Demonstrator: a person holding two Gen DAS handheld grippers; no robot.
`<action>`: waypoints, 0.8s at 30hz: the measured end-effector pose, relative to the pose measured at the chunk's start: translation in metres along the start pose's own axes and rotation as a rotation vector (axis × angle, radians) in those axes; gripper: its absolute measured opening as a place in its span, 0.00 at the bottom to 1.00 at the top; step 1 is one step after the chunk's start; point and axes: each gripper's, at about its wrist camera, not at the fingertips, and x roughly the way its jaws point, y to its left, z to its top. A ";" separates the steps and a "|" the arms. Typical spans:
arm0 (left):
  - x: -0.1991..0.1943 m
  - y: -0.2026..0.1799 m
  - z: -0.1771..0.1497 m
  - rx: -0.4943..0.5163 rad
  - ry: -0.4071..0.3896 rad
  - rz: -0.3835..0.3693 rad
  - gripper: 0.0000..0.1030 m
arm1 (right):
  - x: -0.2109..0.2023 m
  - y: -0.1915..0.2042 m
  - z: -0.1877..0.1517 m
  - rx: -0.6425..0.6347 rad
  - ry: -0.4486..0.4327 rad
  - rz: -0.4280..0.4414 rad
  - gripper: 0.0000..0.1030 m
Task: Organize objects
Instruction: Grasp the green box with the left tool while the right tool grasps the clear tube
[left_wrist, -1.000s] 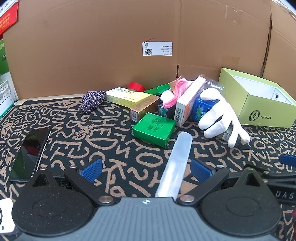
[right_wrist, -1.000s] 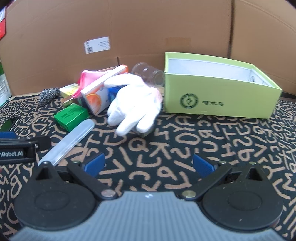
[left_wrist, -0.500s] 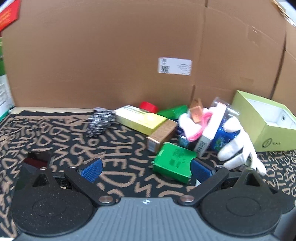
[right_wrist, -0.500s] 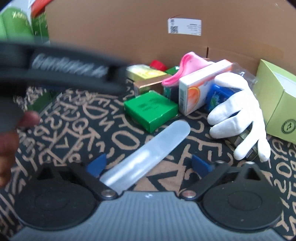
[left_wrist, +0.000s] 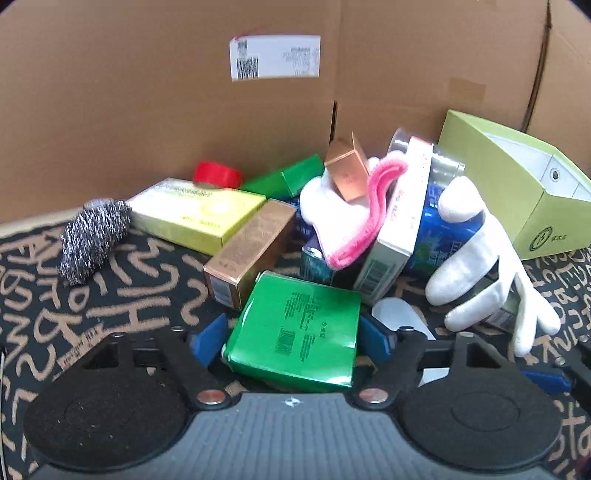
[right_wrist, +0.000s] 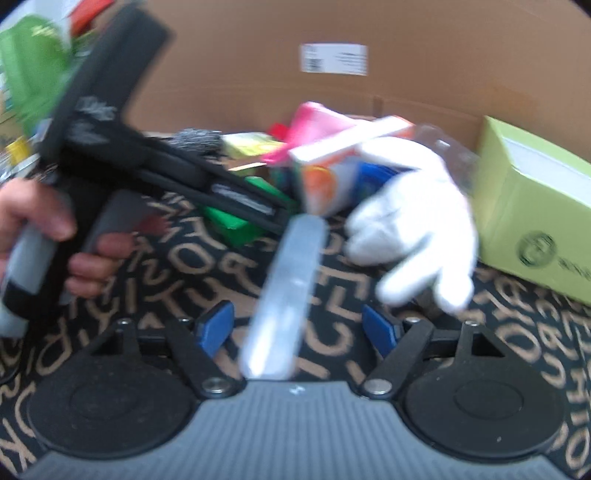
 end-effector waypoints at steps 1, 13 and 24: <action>0.000 -0.001 0.000 0.006 -0.002 -0.001 0.69 | 0.002 0.003 0.001 -0.013 -0.004 0.008 0.75; -0.023 -0.013 -0.012 -0.005 0.024 -0.007 0.63 | -0.012 -0.018 -0.008 0.074 -0.032 0.004 0.26; -0.092 -0.069 0.019 0.054 -0.115 -0.172 0.63 | -0.108 -0.066 -0.012 0.186 -0.236 -0.019 0.26</action>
